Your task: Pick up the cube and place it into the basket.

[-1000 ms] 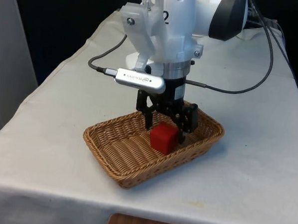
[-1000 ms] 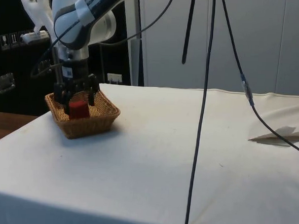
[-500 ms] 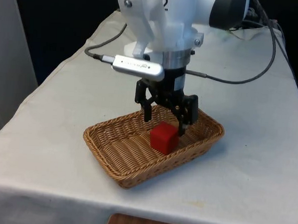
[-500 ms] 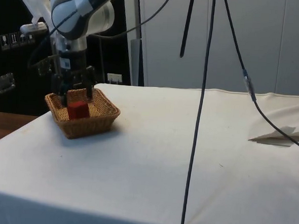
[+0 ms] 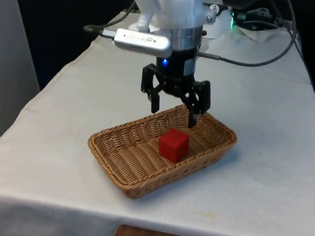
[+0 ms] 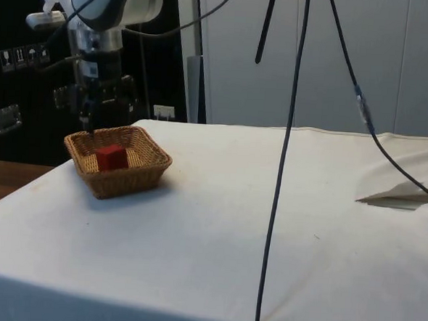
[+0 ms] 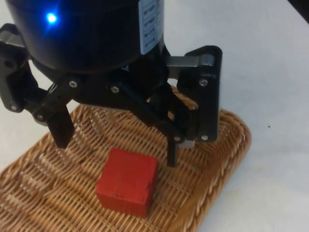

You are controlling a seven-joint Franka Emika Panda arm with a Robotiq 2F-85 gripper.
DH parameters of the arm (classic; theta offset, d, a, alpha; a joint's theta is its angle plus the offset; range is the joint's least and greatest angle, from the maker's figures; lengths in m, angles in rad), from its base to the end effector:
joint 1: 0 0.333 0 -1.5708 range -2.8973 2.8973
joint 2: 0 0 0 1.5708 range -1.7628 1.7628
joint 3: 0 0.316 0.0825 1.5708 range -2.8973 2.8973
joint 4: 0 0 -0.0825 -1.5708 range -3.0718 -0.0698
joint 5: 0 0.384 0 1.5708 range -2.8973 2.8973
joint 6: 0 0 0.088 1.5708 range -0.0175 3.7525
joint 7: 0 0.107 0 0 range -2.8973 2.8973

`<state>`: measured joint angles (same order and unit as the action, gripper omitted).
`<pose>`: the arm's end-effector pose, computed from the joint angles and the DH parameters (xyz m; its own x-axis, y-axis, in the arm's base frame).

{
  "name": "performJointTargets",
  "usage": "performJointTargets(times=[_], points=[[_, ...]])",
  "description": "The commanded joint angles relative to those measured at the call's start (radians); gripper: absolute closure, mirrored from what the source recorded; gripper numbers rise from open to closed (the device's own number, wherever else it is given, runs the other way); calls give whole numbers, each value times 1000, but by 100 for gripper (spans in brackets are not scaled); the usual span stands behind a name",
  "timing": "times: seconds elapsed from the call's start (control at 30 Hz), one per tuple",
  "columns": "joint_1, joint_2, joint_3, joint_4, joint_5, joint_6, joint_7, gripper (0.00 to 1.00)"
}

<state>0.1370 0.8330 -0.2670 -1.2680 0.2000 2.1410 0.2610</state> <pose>0.7552 -0.0375 0.2719 0.9176 -0.3909 0.0718 -0.3921 -0.9199 0.0031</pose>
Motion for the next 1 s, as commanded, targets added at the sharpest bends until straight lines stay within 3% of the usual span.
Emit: performJointTargets(times=[0.0,0.3,0.33,0.6,0.63,0.67,0.9,0.93,0.97], points=[[-1,-10,1,-12,2,4,-4,0],[-2,-64,-2,-78,7,18,-20,0],[-1,-52,-5,-60,1,0,-13,0],[2,-127,-4,-161,6,43,-29,0],[0,-106,-6,-130,1,18,-23,0],[2,-134,-4,-169,6,46,-30,0],[9,-179,-5,-245,5,89,-34,0],[7,-158,-6,-213,1,62,-28,0],[10,-184,-5,-254,4,95,-35,0]])
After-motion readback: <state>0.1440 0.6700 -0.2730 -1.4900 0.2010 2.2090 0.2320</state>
